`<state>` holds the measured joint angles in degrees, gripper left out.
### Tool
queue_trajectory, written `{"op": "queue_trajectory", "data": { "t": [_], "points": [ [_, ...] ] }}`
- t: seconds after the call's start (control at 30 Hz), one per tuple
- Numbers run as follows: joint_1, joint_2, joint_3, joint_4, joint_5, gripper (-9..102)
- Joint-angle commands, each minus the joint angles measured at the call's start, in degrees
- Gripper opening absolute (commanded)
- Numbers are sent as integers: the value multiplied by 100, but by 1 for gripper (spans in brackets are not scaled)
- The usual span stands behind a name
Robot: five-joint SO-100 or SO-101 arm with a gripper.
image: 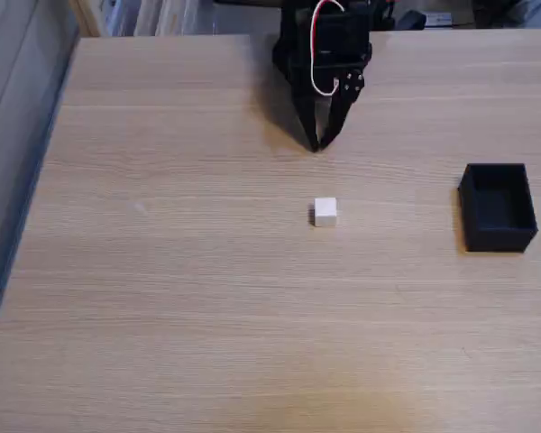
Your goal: Pick a white block and place it in the black box.
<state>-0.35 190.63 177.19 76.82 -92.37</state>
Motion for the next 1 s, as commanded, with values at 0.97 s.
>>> {"op": "queue_trajectory", "data": {
  "t": [0.97],
  "points": [
    [281,-1380,-1099,-352,-272,7]
  ]
}}
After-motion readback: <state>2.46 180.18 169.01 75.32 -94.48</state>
